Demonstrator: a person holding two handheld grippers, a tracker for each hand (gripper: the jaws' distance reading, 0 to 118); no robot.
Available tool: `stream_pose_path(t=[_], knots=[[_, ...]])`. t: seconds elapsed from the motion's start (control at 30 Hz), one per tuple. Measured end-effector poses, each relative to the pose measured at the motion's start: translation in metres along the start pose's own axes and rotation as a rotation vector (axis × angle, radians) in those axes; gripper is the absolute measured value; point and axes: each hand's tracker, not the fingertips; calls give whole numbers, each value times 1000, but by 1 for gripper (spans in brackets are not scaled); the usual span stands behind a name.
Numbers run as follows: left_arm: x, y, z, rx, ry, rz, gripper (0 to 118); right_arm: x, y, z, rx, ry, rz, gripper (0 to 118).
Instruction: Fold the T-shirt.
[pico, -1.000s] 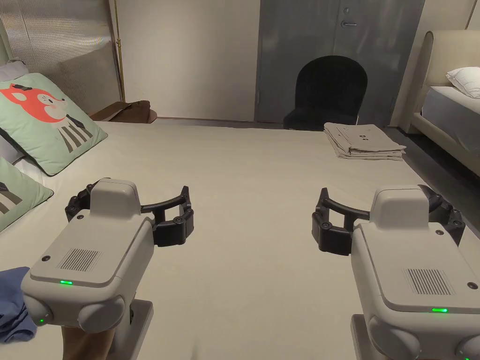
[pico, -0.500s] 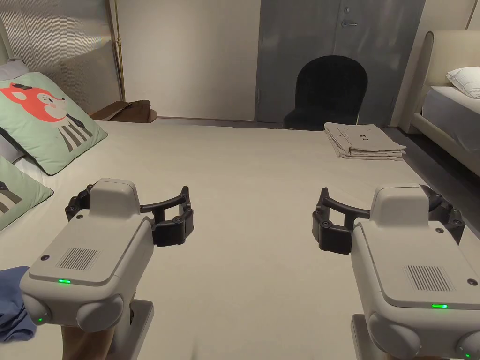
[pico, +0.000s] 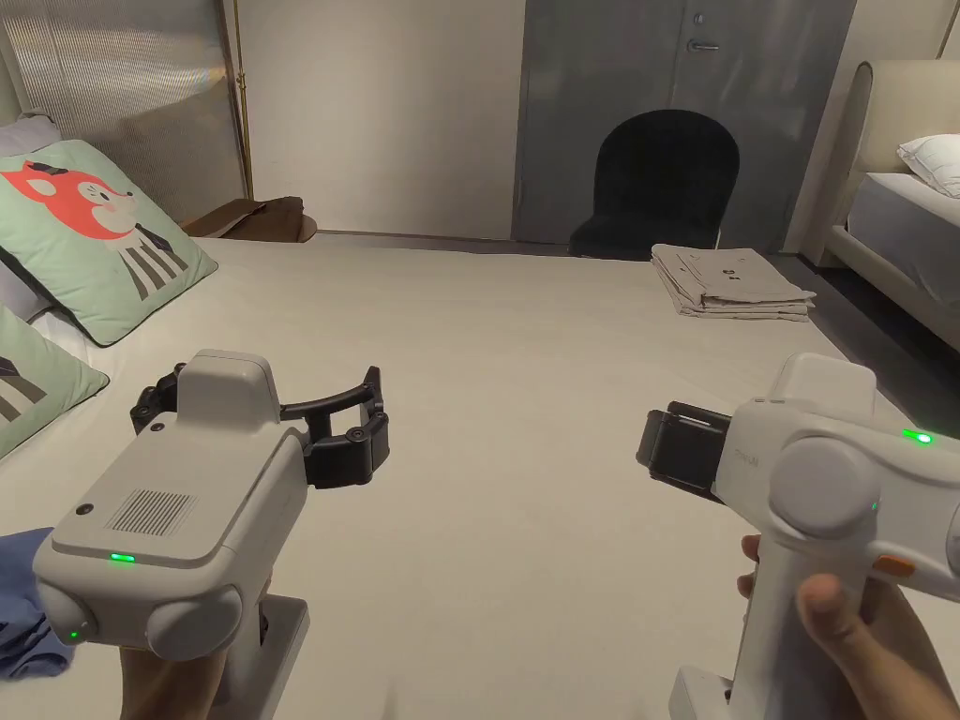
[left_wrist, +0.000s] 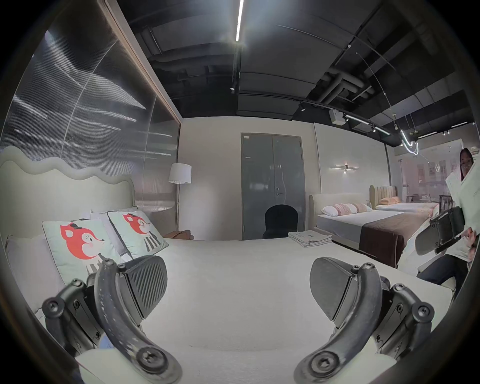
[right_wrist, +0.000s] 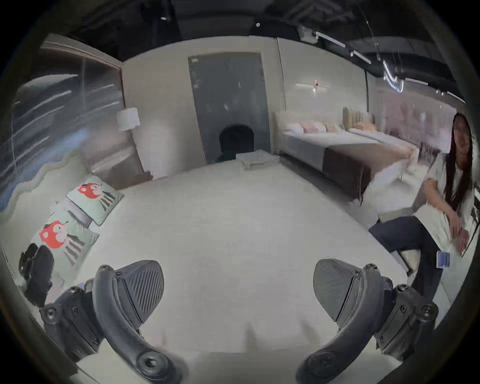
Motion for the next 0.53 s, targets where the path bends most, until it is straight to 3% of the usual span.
stream_pose_path(t=[0.23, 0.53], knots=[[1, 1, 0, 6, -2, -4, 110, -5, -2, 8, 94, -33, 82, 114], [1, 2, 2, 7, -2, -5, 110, 0, -4, 3, 81, 5, 34, 114]])
